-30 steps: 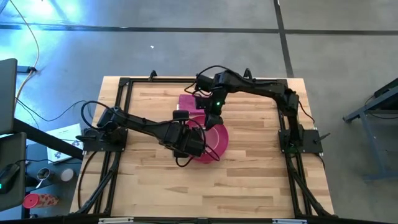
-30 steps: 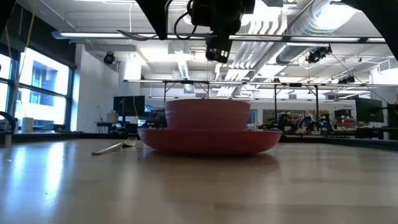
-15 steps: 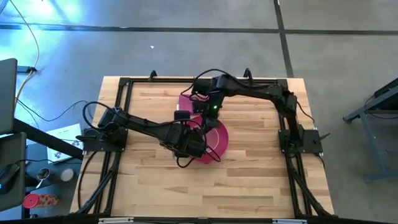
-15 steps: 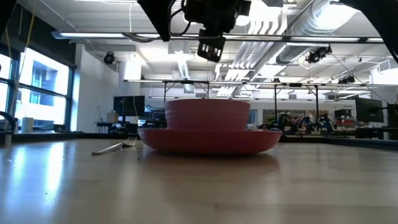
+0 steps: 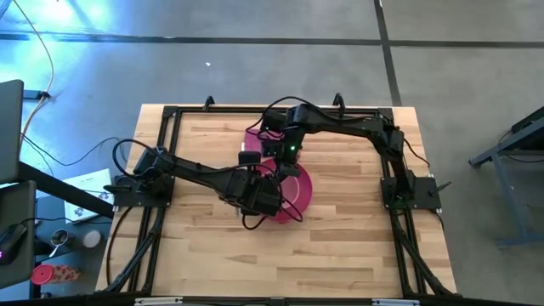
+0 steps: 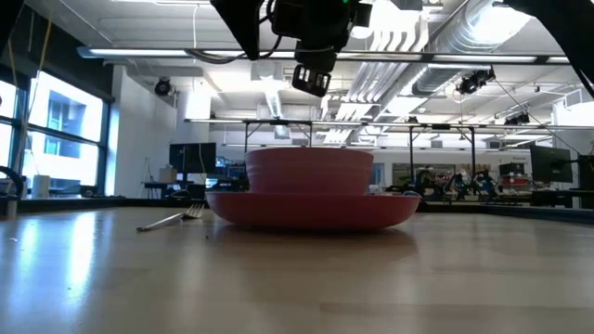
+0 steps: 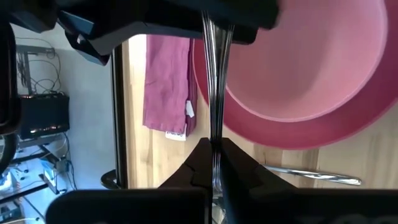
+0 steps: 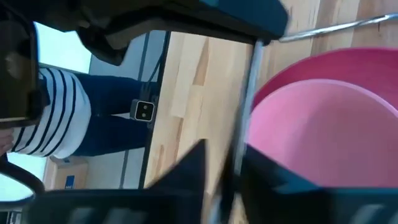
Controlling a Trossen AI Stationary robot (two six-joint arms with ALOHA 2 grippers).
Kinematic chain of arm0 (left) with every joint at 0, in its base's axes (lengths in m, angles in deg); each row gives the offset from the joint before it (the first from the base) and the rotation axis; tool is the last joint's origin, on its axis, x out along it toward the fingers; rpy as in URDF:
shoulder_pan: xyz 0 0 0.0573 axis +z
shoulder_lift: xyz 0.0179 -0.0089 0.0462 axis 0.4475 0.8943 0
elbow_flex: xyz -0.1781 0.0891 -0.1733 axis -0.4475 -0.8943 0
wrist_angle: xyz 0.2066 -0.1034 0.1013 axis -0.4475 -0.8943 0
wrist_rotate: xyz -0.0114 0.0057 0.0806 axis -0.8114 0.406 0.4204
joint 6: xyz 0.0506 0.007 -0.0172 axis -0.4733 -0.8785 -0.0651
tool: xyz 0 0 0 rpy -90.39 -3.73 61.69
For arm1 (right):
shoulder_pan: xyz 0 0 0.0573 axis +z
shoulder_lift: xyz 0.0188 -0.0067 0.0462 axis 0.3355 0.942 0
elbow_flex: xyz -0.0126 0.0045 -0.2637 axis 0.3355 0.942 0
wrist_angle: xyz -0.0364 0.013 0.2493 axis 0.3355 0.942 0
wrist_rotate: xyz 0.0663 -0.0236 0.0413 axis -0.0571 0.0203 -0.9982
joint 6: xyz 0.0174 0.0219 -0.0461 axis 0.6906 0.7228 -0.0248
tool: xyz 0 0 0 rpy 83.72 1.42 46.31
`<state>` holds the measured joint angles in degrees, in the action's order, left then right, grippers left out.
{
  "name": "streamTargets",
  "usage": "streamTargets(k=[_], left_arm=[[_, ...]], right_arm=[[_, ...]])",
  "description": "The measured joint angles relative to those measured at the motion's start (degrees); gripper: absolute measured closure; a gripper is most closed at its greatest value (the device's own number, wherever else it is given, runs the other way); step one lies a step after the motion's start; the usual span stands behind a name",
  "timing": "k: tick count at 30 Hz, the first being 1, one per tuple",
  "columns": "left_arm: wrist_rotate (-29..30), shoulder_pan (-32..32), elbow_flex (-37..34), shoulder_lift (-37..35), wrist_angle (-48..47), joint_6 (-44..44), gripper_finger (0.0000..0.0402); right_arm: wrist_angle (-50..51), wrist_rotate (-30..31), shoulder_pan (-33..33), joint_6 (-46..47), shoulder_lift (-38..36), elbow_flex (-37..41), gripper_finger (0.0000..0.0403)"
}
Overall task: Set table place
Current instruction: Put the silver spoon into the pink bowl
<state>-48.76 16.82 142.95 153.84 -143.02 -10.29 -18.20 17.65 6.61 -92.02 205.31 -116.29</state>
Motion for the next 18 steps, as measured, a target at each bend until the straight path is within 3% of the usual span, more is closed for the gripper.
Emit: streamTargets(k=[3,9,14,18], left_arm=[[0.03,-0.08,0.02,0.00,0.17,0.16,0.0401],[0.54,-1.50,1.98,0.02,1.26,-0.25,0.0377],[2.73,-4.33,7.92,0.02,1.90,0.46,0.0329],[10.27,-6.73,13.03,-0.06,-2.41,5.73,0.0303]], right_arm=[[0.18,1.04,-0.02,-0.34,0.00,0.00,0.0389],[0.65,9.72,0.28,-1.14,-0.41,-0.01,0.0400],[0.77,23.79,-2.34,0.12,-0.63,0.00,0.0402],[3.82,36.21,-6.63,1.54,-1.52,0.00,0.0402]])
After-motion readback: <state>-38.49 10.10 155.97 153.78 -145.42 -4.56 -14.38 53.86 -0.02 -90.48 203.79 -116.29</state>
